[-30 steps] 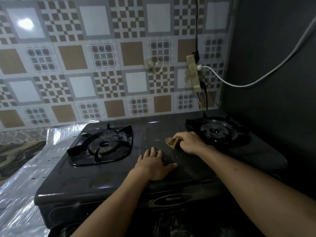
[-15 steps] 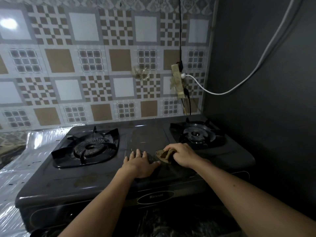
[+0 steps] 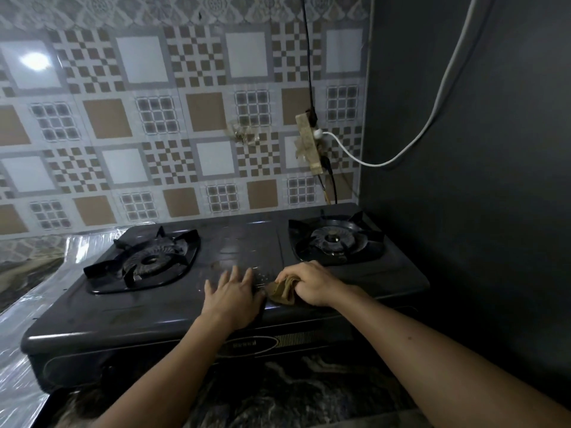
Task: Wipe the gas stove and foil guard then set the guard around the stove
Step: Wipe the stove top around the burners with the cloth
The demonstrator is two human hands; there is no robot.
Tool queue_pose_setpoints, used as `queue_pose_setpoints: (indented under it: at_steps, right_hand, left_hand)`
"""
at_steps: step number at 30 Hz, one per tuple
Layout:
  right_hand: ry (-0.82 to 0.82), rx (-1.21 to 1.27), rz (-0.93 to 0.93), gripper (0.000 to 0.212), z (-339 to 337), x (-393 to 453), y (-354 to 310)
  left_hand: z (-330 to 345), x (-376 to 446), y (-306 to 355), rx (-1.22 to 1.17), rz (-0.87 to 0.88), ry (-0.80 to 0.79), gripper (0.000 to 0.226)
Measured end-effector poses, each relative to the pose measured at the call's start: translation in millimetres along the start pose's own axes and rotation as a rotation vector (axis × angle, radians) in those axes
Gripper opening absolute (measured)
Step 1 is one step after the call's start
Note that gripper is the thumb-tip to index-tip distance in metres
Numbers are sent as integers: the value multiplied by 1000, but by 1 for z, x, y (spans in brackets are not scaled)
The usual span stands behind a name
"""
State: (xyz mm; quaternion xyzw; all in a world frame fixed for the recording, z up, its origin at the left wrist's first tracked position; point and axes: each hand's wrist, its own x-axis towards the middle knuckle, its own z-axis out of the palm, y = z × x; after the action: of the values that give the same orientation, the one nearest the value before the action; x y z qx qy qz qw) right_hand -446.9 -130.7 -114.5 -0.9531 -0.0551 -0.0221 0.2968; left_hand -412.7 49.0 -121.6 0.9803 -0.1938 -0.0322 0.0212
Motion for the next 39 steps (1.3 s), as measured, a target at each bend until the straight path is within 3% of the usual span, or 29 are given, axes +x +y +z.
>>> queue_pose_setpoints:
  at_steps: [4, 12, 24, 29, 33, 35, 39]
  right_hand:
    - [-40, -18, -58, 58, -7, -1, 6]
    - [-131, -122, -70, 61, -50, -19, 57]
    - [11, -204, 120, 50, -93, -76, 129]
    - [127, -434, 167, 38, -91, -86, 126]
    - [246, -602, 259, 37, -93, -80, 122]
    - [277, -589, 292, 33, -92, -76, 124]
    - [325, -292, 386, 38, -76, -78, 124]
  left_hand:
    - [13, -12, 14, -29, -48, -135, 72]
    - [16, -20, 23, 10, -101, -152, 100]
    - [22, -23, 22, 20, -113, -102, 104]
    - [21, -24, 26, 14, -122, -109, 119]
    - [21, -25, 26, 24, -109, -85, 105]
    - [22, -25, 26, 26, -100, -82, 104]
    - [26, -25, 24, 23, -84, -68, 104]
